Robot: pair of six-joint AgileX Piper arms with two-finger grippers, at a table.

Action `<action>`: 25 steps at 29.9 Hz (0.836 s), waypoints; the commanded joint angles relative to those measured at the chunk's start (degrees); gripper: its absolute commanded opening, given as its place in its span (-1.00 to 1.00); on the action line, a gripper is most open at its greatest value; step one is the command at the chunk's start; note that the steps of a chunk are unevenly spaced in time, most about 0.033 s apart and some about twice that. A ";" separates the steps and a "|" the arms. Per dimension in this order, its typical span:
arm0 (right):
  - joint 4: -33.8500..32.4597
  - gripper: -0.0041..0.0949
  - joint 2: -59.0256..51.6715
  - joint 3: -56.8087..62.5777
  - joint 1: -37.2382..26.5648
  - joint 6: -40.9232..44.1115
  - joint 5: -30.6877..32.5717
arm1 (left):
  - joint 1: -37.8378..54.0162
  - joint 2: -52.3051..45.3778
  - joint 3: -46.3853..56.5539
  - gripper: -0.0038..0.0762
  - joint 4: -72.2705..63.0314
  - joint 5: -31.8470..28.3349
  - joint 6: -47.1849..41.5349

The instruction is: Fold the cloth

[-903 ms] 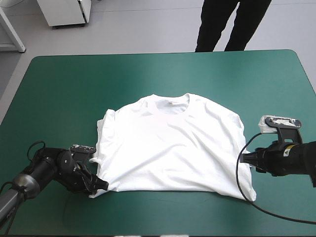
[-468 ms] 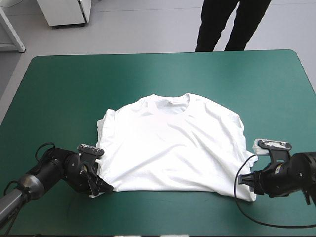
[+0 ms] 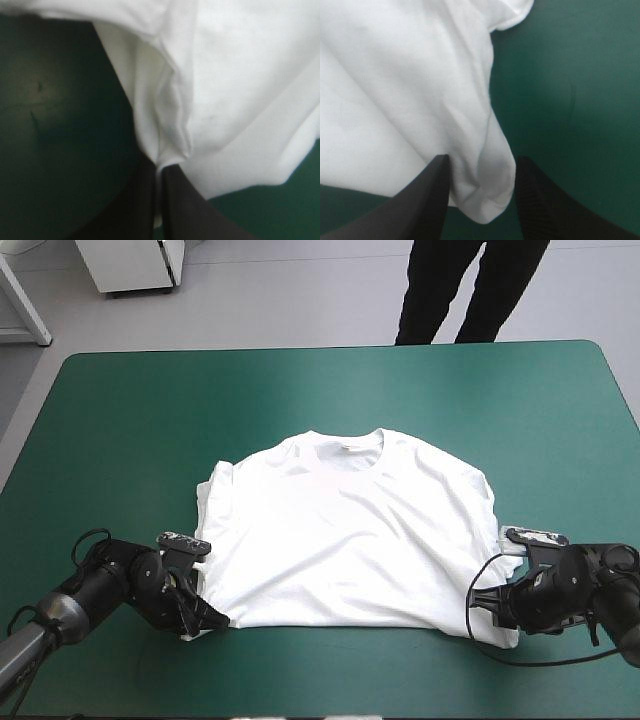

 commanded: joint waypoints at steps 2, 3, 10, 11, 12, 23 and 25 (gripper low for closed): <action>0.38 -0.10 2.76 -0.53 -0.15 -0.99 -1.31 | -0.90 0.59 0.25 -0.96 -6.26 -2.03 -0.75; 0.38 -0.10 3.12 0.17 -0.15 -0.99 -1.56 | -0.90 0.59 0.25 -0.96 -6.26 -2.14 -0.75; 2.54 -0.14 3.25 5.81 -0.15 -0.88 -3.01 | -0.90 0.59 0.25 -0.96 -7.23 -2.90 -0.75; 2.81 -0.20 3.25 6.06 -0.15 -0.88 -2.89 | -0.90 0.59 0.25 -0.96 -7.54 -3.01 -0.75; 3.07 -0.32 3.25 6.16 -0.15 -0.88 -2.78 | -0.90 0.59 0.25 -0.96 -7.55 -3.01 -0.75; 3.37 -0.95 -0.94 -2.90 -0.15 -2.88 2.66 | -0.90 0.59 -9.12 -0.96 -6.82 5.34 -0.20; 3.15 -0.95 -1.67 -7.05 -0.15 -3.07 3.42 | -0.90 0.59 -12.89 -0.96 -6.71 7.07 -0.20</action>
